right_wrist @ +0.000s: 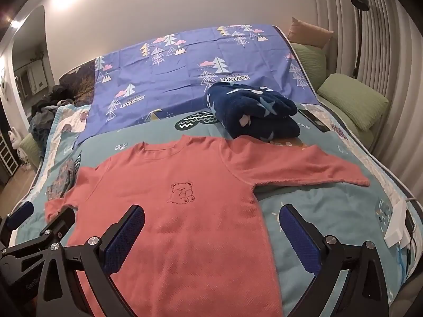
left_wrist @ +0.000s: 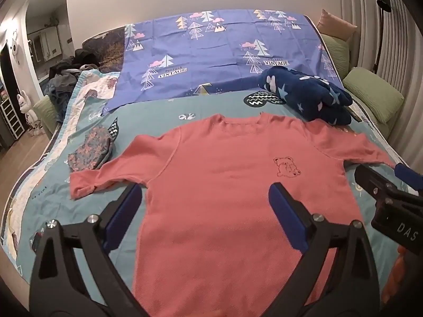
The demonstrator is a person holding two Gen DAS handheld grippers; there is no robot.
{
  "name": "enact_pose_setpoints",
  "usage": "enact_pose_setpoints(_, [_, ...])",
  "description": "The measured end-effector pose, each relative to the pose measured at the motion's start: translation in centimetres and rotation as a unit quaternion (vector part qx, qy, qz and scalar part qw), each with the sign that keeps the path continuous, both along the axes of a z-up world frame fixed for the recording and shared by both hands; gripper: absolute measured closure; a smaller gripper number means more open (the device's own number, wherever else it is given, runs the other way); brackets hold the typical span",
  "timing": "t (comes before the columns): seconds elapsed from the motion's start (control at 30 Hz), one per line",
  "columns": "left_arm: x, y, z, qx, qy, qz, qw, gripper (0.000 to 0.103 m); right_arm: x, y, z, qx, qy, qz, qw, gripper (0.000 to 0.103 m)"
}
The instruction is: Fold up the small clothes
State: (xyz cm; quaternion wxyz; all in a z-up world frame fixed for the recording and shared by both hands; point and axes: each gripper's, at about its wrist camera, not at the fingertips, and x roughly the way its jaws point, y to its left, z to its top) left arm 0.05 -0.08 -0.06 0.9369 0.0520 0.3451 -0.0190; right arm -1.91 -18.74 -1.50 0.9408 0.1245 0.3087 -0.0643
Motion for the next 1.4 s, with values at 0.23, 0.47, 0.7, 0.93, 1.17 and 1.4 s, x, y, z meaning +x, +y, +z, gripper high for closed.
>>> enact_pose_setpoints(0.23, [-0.1,-0.2,-0.3,0.011,-0.015,-0.001,0.9998,0.006,0.3,0.2,0.2,-0.001,-0.001,-0.001,1.000,0.000])
enact_pose_setpoints(0.47, [-0.2,0.4,-0.4,0.007,-0.020,-0.005,0.9998,0.006,0.3,0.1,0.1,0.003,0.001,-0.003,1.000,0.000])
enact_pose_setpoints(0.7, [-0.4,0.7,-0.3,0.004,-0.024,-0.005,0.9997,0.006,0.3,0.2,0.1,0.000,0.002,-0.002,1.000,0.000])
enact_pose_setpoints(0.93, [-0.3,0.8,-0.2,0.009,-0.032,-0.010,0.9994,0.006,0.1,0.4,0.0,-0.002,0.002,0.000,1.000,0.000])
enact_pose_setpoints(1.17, [-0.5,1.0,0.0,0.000,-0.045,-0.012,0.9989,0.006,0.1,0.6,0.1,-0.004,0.003,0.003,1.000,0.000])
enact_pose_setpoints(1.4, [-0.6,1.2,0.2,-0.014,-0.060,-0.008,0.9981,0.006,0.1,0.7,0.2,-0.003,0.004,0.004,1.000,0.000])
